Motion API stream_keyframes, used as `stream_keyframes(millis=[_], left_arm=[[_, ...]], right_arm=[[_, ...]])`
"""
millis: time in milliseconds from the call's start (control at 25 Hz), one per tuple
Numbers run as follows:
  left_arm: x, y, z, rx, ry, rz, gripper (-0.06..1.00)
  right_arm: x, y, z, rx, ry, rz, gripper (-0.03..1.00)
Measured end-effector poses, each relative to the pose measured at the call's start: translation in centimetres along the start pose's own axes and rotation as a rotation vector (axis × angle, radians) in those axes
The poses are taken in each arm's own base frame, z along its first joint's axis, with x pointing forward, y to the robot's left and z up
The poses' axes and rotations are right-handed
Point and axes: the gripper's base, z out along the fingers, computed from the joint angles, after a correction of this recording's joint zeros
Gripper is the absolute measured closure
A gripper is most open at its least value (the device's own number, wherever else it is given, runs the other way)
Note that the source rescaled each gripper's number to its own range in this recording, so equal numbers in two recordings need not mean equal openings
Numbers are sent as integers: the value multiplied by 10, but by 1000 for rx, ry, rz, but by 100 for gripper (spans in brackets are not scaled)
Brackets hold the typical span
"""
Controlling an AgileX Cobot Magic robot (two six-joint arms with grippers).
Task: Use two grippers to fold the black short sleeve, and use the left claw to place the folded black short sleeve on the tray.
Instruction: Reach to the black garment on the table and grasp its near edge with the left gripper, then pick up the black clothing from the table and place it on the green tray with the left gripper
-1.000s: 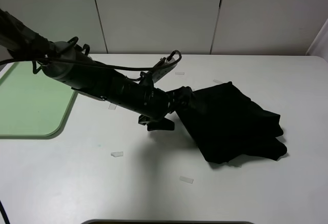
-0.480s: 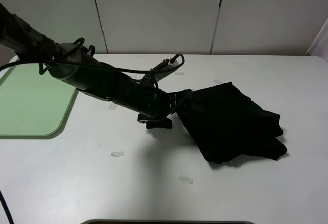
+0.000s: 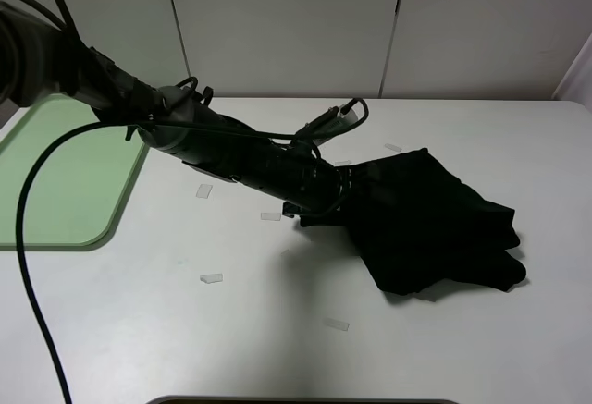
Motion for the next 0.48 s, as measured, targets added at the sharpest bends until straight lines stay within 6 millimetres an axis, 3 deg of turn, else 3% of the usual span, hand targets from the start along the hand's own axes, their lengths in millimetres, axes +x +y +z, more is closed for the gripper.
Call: stream_keyframes(millis=[200, 280, 480], left_arm=[[1, 9, 5, -44, -6, -14, 71], [1, 9, 5, -44, -6, -13, 85], [1, 9, 5, -43, -7, -13, 88]], right_arm=[[0, 0, 0, 0, 0, 0, -3], [0, 0, 0, 0, 0, 0, -3], [0, 0, 0, 0, 0, 0, -3]])
